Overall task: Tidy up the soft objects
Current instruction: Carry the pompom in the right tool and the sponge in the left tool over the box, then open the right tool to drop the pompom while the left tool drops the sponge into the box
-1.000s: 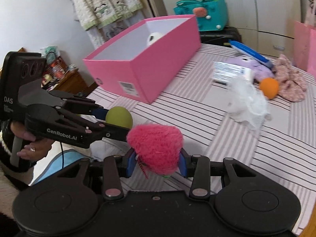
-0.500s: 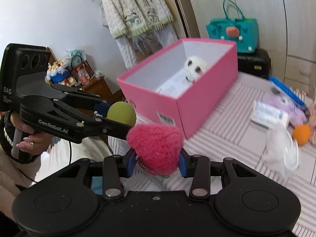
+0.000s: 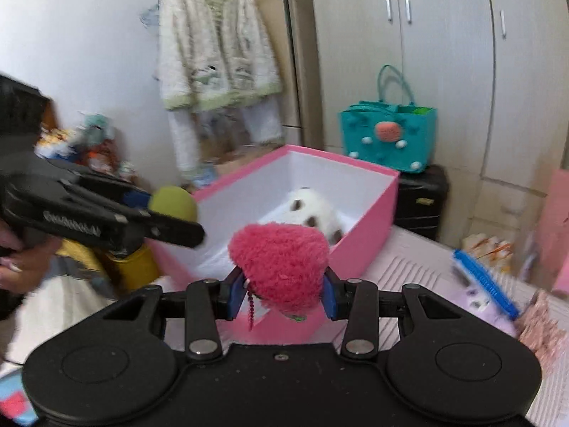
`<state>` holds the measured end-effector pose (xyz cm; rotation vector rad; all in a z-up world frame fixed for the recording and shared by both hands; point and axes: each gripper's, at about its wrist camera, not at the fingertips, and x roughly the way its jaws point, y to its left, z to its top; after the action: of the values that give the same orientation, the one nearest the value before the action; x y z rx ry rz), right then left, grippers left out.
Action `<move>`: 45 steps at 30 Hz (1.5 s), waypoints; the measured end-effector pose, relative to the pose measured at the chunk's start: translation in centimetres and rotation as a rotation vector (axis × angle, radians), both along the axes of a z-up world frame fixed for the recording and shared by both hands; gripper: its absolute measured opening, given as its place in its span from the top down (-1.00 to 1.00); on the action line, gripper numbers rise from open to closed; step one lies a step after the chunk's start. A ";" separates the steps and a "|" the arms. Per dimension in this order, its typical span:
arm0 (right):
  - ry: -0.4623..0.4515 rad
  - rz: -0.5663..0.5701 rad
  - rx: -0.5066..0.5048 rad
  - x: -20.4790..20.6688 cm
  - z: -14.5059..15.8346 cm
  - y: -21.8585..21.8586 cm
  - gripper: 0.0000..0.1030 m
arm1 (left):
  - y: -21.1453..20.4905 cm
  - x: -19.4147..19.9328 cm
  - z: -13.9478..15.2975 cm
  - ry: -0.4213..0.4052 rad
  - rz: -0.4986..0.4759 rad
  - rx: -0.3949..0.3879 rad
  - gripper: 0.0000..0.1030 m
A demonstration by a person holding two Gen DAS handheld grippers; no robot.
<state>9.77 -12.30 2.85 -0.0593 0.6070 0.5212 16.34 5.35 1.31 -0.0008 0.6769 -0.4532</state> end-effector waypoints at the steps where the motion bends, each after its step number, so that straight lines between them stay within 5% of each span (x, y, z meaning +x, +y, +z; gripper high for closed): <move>1: -0.019 0.001 -0.021 0.6 -0.1 0.5 0.08 | 0.1 0.9 -0.2 0.000 0.013 0.011 0.05; 14: 0.002 -0.009 -0.267 13.7 -1.2 4.7 0.08 | -0.5 14.2 -4.4 0.195 0.063 0.254 0.05; 21: 0.107 -0.040 -0.280 18.9 -2.8 5.0 0.08 | -1.5 16.3 -4.7 0.174 0.066 0.285 0.05; 26: 0.113 -0.029 -0.288 19.8 -3.1 5.4 0.08 | -2.5 17.9 -5.0 0.171 0.066 0.309 0.04; 35: 0.032 -0.042 -0.445 19.9 -3.7 7.5 -0.08 | -2.6 18.7 -5.0 0.134 0.090 0.291 -0.02; 45: -0.001 -0.089 -0.373 17.7 -2.0 6.0 -0.18 | -1.8 17.5 -4.1 0.119 0.095 0.228 -0.32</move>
<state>27.46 -6.26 0.81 -0.3833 0.6966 0.3165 33.79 3.59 -2.74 0.1562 0.8392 -0.2840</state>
